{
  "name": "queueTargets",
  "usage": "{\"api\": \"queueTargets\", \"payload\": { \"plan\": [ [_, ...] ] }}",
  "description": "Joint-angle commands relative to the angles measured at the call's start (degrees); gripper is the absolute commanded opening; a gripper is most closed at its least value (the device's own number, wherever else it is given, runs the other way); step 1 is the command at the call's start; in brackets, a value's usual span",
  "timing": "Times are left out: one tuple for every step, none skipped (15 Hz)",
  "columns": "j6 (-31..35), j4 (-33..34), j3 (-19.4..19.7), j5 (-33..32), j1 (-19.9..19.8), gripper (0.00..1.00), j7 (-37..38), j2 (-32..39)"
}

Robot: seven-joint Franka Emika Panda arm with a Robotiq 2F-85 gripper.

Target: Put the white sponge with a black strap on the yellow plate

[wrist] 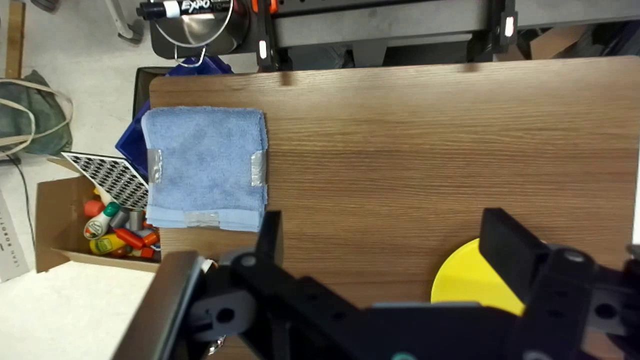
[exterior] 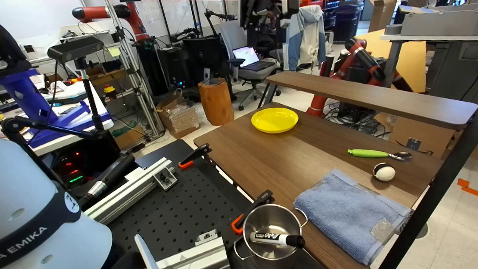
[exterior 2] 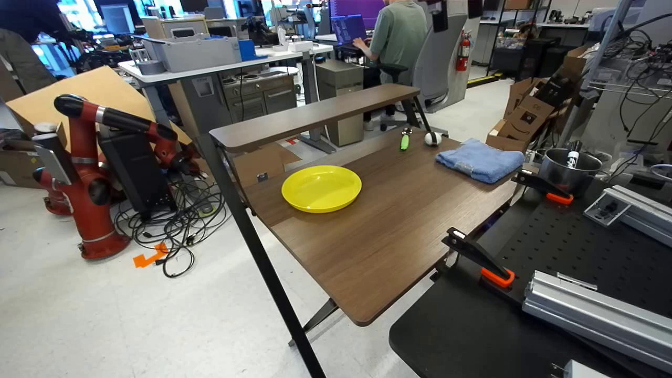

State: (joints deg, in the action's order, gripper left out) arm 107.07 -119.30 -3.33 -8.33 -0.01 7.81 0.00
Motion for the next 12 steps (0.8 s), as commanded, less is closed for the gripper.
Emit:
{"api": "queueTargets", "payload": {
  "plan": [
    [0.8,8.0,2.1,0.7,-0.4,1.00,-2.6,8.8],
    [1.1,10.0,2.8,1.1,-0.7,1.00,-3.5,11.0],
    [1.2,12.2,3.4,1.5,-1.1,1.00,-4.4,13.4],
    [0.5,14.5,4.0,1.9,-1.6,1.00,-5.3,15.5],
    [-0.1,16.6,4.5,2.6,-2.2,1.00,-6.7,17.5],
    [-0.5,18.7,4.9,3.4,-3.0,1.00,-7.9,19.3],
    [-1.4,21.1,5.2,4.1,-3.7,1.00,-9.1,21.2],
    [-2.0,23.1,5.5,4.7,-4.4,1.00,-9.8,22.9],
    [-2.2,25.0,5.9,5.2,-5.1,1.00,-10.3,24.5],
    [-2.3,26.7,6.1,5.8,-5.7,1.00,-10.9,26.1],
    [-1.9,28.2,6.3,6.4,-6.4,1.00,-11.1,27.8],
    [-1.8,29.8,6.5,7.1,-7.0,1.00,-10.8,29.3]
  ]
}}
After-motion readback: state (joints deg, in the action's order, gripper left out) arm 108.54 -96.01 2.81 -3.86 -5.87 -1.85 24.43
